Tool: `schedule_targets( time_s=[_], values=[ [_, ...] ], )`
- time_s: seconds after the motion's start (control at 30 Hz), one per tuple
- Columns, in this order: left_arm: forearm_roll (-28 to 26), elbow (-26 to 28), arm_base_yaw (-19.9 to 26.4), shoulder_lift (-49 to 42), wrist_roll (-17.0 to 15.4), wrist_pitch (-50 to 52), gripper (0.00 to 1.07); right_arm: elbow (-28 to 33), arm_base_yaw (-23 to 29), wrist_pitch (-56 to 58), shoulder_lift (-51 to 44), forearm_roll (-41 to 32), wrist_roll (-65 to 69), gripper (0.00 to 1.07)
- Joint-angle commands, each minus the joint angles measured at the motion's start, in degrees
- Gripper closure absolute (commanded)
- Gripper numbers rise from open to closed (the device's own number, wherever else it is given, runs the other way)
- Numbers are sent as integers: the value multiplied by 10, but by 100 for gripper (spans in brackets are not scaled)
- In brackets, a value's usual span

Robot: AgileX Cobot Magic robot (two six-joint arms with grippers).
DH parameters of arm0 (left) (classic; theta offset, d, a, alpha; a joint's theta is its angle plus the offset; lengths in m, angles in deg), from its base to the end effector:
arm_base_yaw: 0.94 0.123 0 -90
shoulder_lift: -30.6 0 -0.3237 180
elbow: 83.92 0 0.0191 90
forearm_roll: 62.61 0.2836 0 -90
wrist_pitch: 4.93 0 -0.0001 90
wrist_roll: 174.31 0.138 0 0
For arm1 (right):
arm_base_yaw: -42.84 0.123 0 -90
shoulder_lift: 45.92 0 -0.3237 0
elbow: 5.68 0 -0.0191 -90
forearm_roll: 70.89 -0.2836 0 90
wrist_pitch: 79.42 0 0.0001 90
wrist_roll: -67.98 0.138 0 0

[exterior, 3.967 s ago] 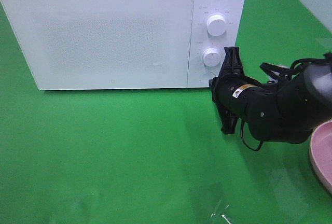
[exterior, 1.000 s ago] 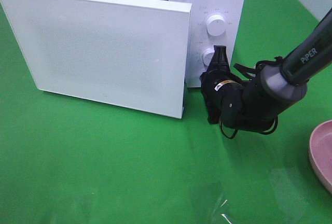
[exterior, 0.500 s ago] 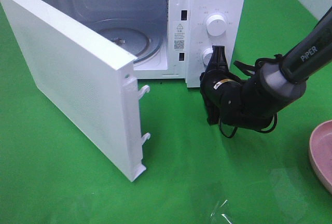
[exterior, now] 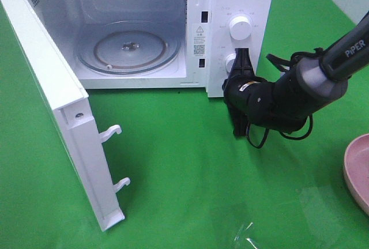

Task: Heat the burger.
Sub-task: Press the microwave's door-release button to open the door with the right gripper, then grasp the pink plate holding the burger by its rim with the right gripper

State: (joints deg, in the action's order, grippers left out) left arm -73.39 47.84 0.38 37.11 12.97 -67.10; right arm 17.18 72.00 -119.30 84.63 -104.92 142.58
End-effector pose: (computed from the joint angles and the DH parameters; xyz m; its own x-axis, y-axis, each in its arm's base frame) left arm 0.0212 -0.0224 0.2782 -0.4409 0.0277 -0.8971 0.1423 0.9890 -0.0394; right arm 0.4323 0.1845 0.0619 -0.0889 0.9959 0.0136 0.4477 0.0277 0.8937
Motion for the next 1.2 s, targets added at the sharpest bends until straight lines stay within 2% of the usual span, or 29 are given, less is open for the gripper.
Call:
schedule_targets(
  time_s=[0.03,0.43,0.5,0.8,0.97,1.1,1.2],
  values=[
    [-3,-2,-3,-9,-1,8,9,-45,-26,-81,-21,45,-33,107],
    [-3,-2,-3,-9,-1,8,9,-5,-26,49,-72,67,-119,107],
    [-3,-2,-3,-9,-1,8,9,18,-26,84,-100,106,-124,107],
    [-3,-2,-3,-9,-1,8,9,53,-26,151,-146,155,-165,107],
    [-3,-2,-3,-9,-1,8,9,76,-26,233,-193,192,-254,107],
    [-3,-2,-3,-9,-1,8,9,76,-26,285,-211,200,-312,107],
    [-3,-2,-3,-9,-1,8,9,75,-26,344,-234,199,-406,107]
  ],
)
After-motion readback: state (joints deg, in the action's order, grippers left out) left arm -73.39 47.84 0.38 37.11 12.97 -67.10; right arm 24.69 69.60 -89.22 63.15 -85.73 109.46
